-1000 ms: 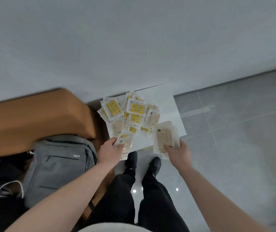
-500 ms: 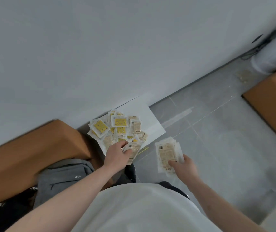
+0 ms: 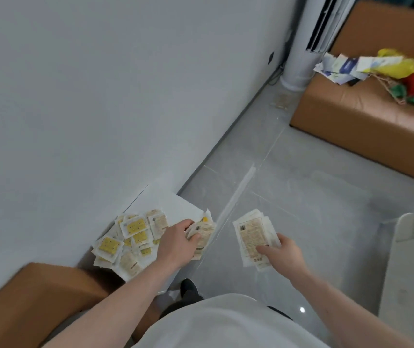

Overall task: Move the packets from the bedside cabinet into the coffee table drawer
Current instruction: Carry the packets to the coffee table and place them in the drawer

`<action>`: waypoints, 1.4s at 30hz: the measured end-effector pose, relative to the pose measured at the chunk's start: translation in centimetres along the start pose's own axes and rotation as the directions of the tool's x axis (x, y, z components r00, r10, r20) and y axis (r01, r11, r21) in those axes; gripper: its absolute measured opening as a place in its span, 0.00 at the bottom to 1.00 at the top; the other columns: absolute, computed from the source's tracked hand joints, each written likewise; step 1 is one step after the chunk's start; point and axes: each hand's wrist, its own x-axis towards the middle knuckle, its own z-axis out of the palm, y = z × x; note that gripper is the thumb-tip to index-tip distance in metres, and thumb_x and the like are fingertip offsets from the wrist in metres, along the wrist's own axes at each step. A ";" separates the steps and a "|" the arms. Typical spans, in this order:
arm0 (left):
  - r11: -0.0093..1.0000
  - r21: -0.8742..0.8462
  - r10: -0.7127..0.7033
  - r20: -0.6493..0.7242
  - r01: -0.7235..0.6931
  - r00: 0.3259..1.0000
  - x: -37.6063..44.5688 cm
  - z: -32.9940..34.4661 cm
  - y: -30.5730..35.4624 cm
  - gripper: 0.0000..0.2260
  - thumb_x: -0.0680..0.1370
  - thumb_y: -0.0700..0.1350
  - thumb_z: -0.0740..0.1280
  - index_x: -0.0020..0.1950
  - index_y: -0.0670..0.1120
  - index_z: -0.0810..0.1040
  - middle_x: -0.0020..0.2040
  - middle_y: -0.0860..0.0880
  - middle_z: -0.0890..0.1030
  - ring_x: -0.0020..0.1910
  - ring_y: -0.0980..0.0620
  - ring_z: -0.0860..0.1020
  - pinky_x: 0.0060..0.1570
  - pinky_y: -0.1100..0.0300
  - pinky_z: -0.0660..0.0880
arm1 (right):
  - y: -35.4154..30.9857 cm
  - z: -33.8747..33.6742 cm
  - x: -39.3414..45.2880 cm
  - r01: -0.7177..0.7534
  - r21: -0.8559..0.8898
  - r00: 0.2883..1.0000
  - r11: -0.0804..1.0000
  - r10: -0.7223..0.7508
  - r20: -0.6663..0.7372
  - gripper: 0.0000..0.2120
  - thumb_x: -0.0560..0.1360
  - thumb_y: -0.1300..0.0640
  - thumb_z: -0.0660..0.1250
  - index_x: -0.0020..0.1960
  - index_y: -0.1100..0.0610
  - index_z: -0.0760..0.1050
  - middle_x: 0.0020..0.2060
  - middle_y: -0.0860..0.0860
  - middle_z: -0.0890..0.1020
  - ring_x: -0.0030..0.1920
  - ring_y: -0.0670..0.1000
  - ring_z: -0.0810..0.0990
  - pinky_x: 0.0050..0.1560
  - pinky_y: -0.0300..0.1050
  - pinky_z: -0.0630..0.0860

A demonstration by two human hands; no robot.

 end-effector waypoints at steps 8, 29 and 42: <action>0.992 0.010 0.126 0.110 -0.128 0.986 -0.3 7.1 9.3 0.04 0.78 0.49 0.71 0.53 0.56 0.82 0.43 0.61 0.83 0.42 0.60 0.81 0.37 0.62 0.78 | 6.6 -8.7 -3.1 -0.063 0.151 0.983 0.987 0.087 -0.159 0.09 0.73 0.57 0.75 0.50 0.47 0.82 0.36 0.38 0.87 0.34 0.38 0.85 0.28 0.31 0.76; 0.844 0.086 0.373 0.614 -0.529 0.695 -6.5 18.8 17.6 0.06 0.77 0.48 0.71 0.46 0.60 0.81 0.42 0.62 0.84 0.42 0.60 0.81 0.41 0.59 0.79 | 21.3 -9.6 -17.9 -0.095 0.596 0.789 0.797 0.426 -0.444 0.10 0.72 0.56 0.78 0.52 0.48 0.83 0.45 0.44 0.88 0.47 0.47 0.87 0.50 0.49 0.84; 0.830 -0.042 0.428 0.688 -0.556 0.586 -30.7 33.3 24.1 0.06 0.77 0.47 0.71 0.49 0.58 0.83 0.42 0.61 0.85 0.41 0.62 0.82 0.35 0.65 0.75 | 40.9 -17.4 -37.3 -0.006 0.679 0.665 0.734 0.510 -0.546 0.07 0.73 0.58 0.78 0.49 0.50 0.84 0.41 0.44 0.89 0.41 0.44 0.87 0.35 0.39 0.77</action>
